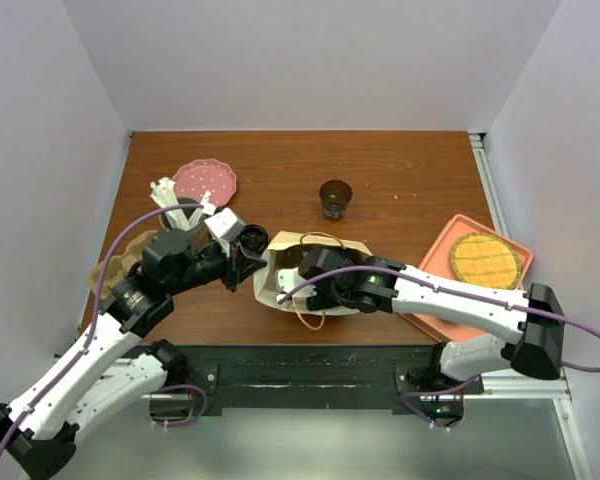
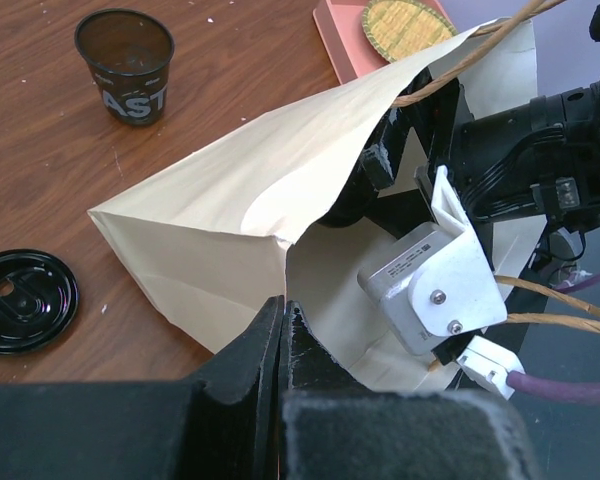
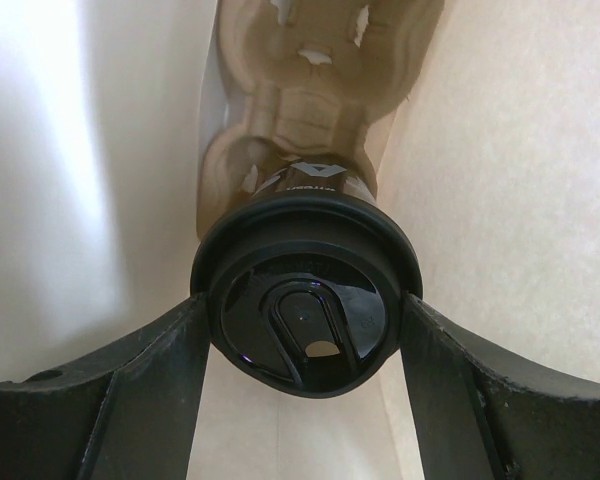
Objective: Pack the takeout coffee
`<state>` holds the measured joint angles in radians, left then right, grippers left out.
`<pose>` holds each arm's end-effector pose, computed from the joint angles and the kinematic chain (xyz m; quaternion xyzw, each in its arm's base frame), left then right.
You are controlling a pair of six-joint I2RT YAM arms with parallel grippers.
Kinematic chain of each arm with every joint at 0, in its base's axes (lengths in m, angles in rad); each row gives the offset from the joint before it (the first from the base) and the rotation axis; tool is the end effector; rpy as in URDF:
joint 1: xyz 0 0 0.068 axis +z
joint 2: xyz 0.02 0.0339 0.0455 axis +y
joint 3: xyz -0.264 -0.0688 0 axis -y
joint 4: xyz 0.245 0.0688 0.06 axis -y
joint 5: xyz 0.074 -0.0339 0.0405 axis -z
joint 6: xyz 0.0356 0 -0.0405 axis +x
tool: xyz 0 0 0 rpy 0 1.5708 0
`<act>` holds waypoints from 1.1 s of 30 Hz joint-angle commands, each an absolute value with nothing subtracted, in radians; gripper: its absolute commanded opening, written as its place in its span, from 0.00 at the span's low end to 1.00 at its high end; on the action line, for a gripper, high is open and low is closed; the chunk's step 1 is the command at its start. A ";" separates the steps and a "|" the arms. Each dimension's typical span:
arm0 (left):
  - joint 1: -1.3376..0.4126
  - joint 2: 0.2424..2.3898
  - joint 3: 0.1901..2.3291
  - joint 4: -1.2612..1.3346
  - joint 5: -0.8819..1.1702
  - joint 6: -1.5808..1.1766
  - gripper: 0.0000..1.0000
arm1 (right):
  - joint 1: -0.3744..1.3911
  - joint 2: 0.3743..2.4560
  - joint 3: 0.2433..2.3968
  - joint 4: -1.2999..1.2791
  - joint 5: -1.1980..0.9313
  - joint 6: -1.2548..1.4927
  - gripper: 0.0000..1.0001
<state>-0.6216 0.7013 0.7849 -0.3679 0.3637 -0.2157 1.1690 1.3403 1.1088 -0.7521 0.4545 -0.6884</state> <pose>0.1230 -0.1037 0.3340 0.2649 0.7489 -0.3720 0.4801 0.1202 0.2430 0.2845 -0.7078 0.6107 -0.1424 0.3252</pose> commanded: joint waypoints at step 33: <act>-0.673 0.676 0.801 -0.373 0.396 -0.141 0.00 | 1.126 1.338 1.039 -0.657 0.448 -0.687 0.47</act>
<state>-0.6582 0.6857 0.7849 -0.3897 0.3786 -0.1631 1.1374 1.3632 1.0569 -0.7063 0.4278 -0.6704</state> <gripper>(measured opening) 0.014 0.723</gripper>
